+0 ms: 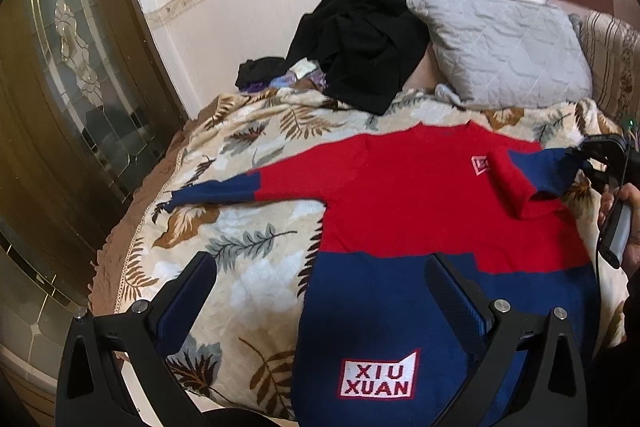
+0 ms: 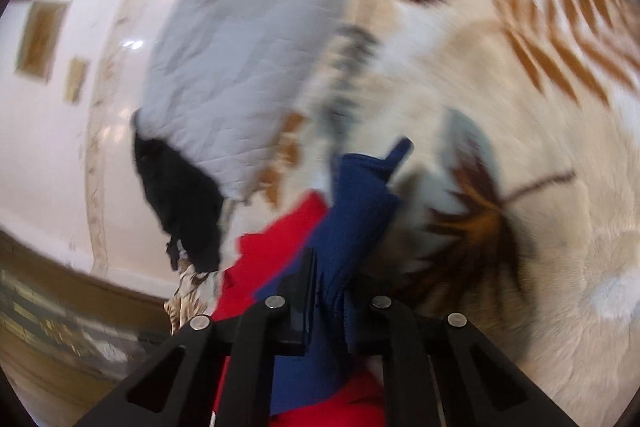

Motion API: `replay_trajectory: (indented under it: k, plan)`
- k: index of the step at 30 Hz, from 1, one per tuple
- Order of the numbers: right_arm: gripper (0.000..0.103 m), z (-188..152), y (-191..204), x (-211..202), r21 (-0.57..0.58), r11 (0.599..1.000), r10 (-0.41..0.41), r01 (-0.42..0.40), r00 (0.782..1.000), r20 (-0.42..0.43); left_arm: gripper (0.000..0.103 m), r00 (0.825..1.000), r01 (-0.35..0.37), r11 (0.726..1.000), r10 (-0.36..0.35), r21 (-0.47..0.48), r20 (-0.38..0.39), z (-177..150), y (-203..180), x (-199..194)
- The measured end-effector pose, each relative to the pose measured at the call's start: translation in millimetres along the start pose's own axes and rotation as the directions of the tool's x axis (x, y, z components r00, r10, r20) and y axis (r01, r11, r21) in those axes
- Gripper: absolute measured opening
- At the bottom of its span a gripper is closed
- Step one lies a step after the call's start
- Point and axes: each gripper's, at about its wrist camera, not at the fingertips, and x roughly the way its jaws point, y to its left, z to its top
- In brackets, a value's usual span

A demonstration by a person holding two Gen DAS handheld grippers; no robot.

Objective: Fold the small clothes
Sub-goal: 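Grasp the blue sleeve cuff of the sweater with the right gripper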

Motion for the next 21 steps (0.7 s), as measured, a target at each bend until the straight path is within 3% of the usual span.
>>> replay_trajectory:
  k: [4,8,11,13,14,15,16,17,19,21]
  plan:
    - [0.012,-9.0,59.3,-17.4,-0.118,0.990,0.071,-0.071,0.997,-0.008,0.103,1.000,0.008,1.000,-0.007,-0.018,0.020,-1.4,6.5,-14.7]
    - [0.012,-39.6,141.3,-15.9,-0.233,0.957,0.158,-0.174,0.984,-0.086,0.103,1.000,-0.002,0.999,0.004,-0.052,0.030,-5.5,24.0,-25.2]
    - [0.017,-71.7,198.4,-0.6,-0.295,0.920,0.200,-0.257,0.957,-0.209,0.103,0.999,-0.030,0.995,0.033,-0.100,0.033,-10.4,48.2,-29.9]
    - [0.020,-94.7,231.9,11.2,-0.311,0.895,0.213,-0.318,0.920,-0.329,0.103,0.998,-0.055,0.989,0.059,-0.135,0.026,-15.2,68.3,-30.0]
    - [0.033,-103.6,243.4,16.0,-0.304,0.883,0.227,-0.356,0.894,-0.387,0.103,0.997,-0.070,0.986,0.074,-0.151,0.018,-17.9,79.0,-28.6]
    - [0.068,-110.2,250.0,19.9,-0.290,0.876,0.239,-0.386,0.868,-0.436,0.103,0.996,-0.087,0.982,0.090,-0.170,0.010,-21.5,90.5,-26.8]
    - [0.084,-113.8,251.3,21.2,-0.278,0.874,0.247,-0.398,0.858,-0.451,0.103,0.994,-0.103,0.977,0.105,-0.188,0.002,-24.2,100.7,-24.4]
    - [0.098,-115.2,248.1,18.2,-0.264,0.878,0.263,-0.399,0.863,-0.430,0.103,0.994,-0.111,0.974,0.112,-0.199,-0.003,-26.9,107.4,-22.9]
    - [0.098,-110.5,234.3,11.8,-0.256,0.885,0.275,-0.389,0.880,-0.387,0.103,0.991,-0.133,0.964,0.132,-0.232,-0.020,-31.8,125.0,-15.1]
    - [0.096,-104.1,213.4,7.5,-0.249,0.904,0.235,-0.346,0.892,-0.386,0.103,0.988,-0.151,0.956,0.148,-0.252,-0.032,-34.1,139.4,-4.8]
